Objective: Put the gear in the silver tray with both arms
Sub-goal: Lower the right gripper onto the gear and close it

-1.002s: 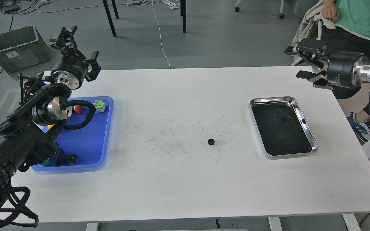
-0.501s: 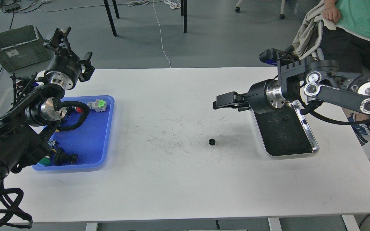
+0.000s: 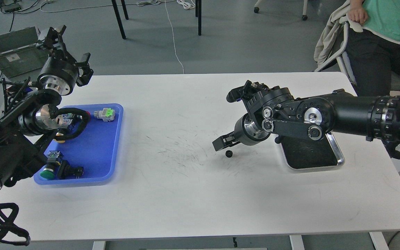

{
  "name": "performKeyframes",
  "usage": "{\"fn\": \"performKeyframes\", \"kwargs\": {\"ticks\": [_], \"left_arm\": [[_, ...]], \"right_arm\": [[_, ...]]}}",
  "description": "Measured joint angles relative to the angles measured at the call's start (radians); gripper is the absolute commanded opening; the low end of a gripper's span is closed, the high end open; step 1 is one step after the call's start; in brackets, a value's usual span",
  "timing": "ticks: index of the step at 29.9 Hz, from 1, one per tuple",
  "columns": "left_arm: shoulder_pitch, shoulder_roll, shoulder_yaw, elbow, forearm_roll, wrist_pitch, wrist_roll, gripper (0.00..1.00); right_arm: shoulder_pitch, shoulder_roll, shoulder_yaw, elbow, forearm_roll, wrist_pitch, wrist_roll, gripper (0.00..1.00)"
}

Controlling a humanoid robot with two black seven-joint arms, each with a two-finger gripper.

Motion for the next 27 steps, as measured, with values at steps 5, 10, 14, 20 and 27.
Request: {"fn": "performKeyframes", "kwargs": {"ticks": [5, 10, 14, 20, 27], "left_arm": [[0.0, 0.009, -0.001, 0.0, 0.0, 0.0, -0.003, 0.98], [-0.002, 0.02, -0.003, -0.001, 0.0, 0.0, -0.003, 0.98], [-0.003, 0.023, -0.003, -0.004, 0.0, 0.0, -0.003, 0.98], [-0.003, 0.029, -0.002, -0.005, 0.0, 0.0, -0.014, 0.98], [-0.002, 0.031, -0.001, -0.005, -0.001, 0.0, -0.018, 0.98]], "right_arm": [[-0.02, 0.036, -0.004, -0.032, 0.0, 0.0, 0.001, 0.97], [-0.042, 0.055, -0.017, -0.042, 0.0, 0.0, 0.001, 0.95], [-0.045, 0.074, -0.04, -0.055, 0.0, 0.0, 0.001, 0.94], [-0.05, 0.095, -0.047, -0.07, 0.0, 0.0, 0.001, 0.86], [-0.063, 0.1, -0.049, -0.094, -0.027, 0.0, 0.001, 0.57]]}}
